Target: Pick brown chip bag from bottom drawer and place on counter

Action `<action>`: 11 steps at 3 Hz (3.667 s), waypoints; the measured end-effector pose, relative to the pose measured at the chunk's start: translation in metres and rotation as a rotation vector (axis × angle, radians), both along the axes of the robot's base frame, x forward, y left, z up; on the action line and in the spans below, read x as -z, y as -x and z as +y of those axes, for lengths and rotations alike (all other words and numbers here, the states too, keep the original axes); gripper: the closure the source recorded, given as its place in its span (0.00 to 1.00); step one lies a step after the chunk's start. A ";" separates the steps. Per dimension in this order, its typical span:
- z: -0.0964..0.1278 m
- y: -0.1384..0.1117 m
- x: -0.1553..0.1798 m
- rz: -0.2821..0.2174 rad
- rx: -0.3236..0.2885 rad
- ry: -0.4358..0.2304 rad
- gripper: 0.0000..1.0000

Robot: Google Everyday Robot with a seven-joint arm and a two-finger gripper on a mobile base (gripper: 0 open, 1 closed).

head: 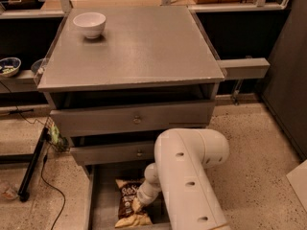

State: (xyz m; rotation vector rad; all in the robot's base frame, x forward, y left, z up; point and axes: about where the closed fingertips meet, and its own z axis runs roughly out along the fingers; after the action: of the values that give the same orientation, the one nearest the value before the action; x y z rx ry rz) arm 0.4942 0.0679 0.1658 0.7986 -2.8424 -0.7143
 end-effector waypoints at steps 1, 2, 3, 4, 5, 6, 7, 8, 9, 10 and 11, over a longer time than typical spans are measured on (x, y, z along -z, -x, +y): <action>-0.013 0.008 -0.028 -0.011 -0.009 -0.009 1.00; -0.030 0.020 -0.061 -0.029 -0.024 -0.026 1.00; -0.039 0.028 -0.084 -0.047 -0.040 -0.054 1.00; -0.055 0.041 -0.126 -0.099 -0.052 -0.090 1.00; -0.055 0.041 -0.126 -0.099 -0.052 -0.090 1.00; -0.063 0.043 -0.145 -0.128 -0.027 -0.092 1.00; -0.072 0.050 -0.176 -0.182 -0.003 -0.088 1.00; -0.075 0.063 -0.207 -0.234 -0.006 -0.069 1.00; -0.078 0.074 -0.239 -0.299 -0.009 -0.046 1.00; -0.084 0.080 -0.281 -0.389 -0.016 -0.019 1.00; -0.083 0.080 -0.280 -0.387 -0.016 -0.020 1.00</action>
Offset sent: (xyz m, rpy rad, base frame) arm -0.0226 -0.0434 0.0831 0.0250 -0.0448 0.0216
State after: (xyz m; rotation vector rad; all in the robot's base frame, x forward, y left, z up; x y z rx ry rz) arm 0.4143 -0.0153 0.4456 1.0655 -3.1642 -0.6475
